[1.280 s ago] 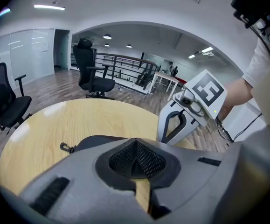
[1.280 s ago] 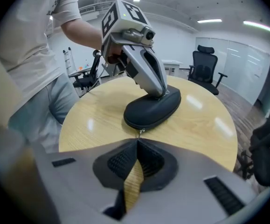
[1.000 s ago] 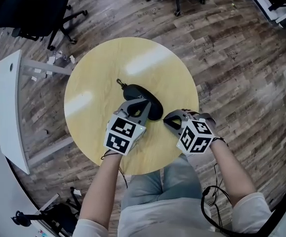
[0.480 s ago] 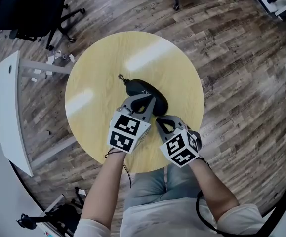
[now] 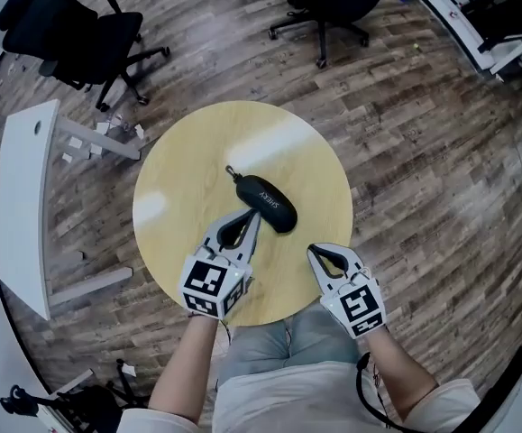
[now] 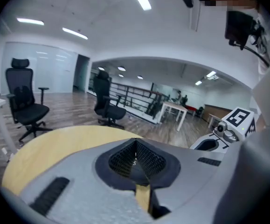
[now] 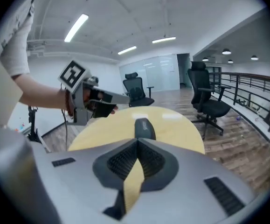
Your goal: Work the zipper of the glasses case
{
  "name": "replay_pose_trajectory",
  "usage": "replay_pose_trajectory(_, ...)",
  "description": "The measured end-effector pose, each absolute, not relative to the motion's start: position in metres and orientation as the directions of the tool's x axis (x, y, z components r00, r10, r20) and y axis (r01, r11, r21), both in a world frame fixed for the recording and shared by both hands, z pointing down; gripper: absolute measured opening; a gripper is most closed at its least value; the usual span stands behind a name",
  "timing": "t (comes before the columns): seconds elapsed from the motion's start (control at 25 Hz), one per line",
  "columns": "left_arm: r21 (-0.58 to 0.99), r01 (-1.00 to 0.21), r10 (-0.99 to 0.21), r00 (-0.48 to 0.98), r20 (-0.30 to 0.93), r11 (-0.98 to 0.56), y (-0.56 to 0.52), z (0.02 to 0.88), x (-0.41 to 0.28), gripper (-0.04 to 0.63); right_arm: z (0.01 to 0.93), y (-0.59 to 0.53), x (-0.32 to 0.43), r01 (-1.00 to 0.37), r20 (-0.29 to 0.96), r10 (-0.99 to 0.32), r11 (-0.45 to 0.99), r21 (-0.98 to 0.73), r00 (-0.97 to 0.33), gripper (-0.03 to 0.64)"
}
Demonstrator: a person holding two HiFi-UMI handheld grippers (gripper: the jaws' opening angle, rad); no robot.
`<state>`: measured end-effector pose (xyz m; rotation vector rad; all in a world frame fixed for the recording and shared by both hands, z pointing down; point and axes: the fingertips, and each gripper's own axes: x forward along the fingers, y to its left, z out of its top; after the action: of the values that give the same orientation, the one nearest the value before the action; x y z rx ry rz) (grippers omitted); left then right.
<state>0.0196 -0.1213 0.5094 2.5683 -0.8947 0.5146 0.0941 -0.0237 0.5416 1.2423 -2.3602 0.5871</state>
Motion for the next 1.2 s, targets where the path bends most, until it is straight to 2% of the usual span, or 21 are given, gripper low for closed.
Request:
replay_pose_trajectory(0.08,0.229,-0.719,-0.621,0.687,0.378,-0.656,-0.089,0.467,-0.009,0.006,0.502,-0.011,0.088,-0.815,0.469,-0.676,0.537,-0.217,-0.569,0.002)
replay_pose_trajectory(0.2,0.205,-0.808,-0.733,0.588,0.342,-0.552,-0.032,0.422,-0.049,0.006,0.443,0.0,0.062,-0.786,0.385,-0.689,0.572,-0.234,-0.615,0.002)
replay_pose_trajectory(0.4,0.156,-0.874,-0.822,0.486,0.298,-0.46,0.061,0.382,-0.088,0.006,0.387,0.051,0.017,-0.769,0.29,-0.713,0.606,-0.203,-0.638,0.002)
replay_pose_trajectory(0.6,0.111,-0.878,-0.847,0.479,0.23,-0.466,0.152,0.366,-0.112,0.006,0.375,0.14,-0.011,-0.786,0.234,-0.753,0.558,-0.268,-0.615,0.003)
replay_pose_trajectory(0.92,0.171,-0.888,-0.849,0.458,0.262,-0.426,0.287,0.344,-0.125,0.006,0.337,0.27,-0.025,-0.804,0.227,-0.777,0.526,-0.276,-0.587,0.002)
replay_pose_trajectory(1.2,0.179,-0.905,-0.874,0.421,0.242,-0.386,0.32,0.332,-0.116,0.006,0.33,0.307,-0.008,-0.796,0.273,-0.753,0.524,-0.302,-0.599,0.002)
